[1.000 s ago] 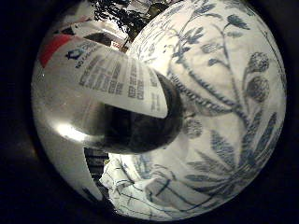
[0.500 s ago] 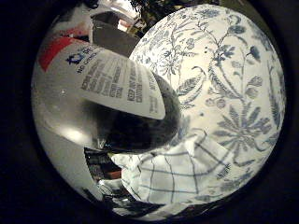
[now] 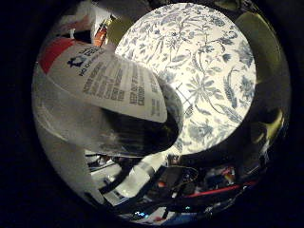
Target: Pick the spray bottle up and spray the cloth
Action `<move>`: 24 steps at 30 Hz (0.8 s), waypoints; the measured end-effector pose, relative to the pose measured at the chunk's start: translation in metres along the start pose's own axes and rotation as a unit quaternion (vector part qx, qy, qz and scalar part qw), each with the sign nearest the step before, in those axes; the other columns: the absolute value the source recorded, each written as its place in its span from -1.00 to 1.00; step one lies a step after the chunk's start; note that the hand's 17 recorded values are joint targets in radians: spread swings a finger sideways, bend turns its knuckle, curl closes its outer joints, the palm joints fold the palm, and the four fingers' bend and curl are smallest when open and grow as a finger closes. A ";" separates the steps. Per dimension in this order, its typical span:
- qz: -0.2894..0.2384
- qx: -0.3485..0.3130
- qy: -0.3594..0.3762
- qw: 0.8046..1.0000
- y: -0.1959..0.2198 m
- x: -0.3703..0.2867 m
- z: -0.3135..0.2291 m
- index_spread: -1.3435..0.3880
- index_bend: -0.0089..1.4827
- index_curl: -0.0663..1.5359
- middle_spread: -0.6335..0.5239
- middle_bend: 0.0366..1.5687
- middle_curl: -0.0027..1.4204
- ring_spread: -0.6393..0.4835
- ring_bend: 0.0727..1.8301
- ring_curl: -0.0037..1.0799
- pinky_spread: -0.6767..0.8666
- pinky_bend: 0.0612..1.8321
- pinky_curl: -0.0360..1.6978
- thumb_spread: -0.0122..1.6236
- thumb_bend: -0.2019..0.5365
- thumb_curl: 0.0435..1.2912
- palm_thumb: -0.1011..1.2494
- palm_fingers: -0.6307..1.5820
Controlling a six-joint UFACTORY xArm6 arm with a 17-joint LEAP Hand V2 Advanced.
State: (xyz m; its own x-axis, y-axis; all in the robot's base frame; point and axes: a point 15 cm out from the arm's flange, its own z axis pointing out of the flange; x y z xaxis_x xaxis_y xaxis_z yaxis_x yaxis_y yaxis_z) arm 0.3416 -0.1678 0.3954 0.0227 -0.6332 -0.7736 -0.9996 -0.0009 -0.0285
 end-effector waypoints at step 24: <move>0.009 -0.297 0.332 0.895 0.057 -0.056 0.040 0.36 0.59 -0.16 -0.07 0.67 -0.23 -0.13 0.54 0.02 -0.39 0.15 0.22 0.40 -0.48 0.00 0.69 0.68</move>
State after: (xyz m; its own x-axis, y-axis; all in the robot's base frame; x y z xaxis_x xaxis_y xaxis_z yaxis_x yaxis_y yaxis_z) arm 0.2841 -0.1012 0.4118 0.1888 -0.9573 -0.2188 -0.8367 -0.2735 0.4745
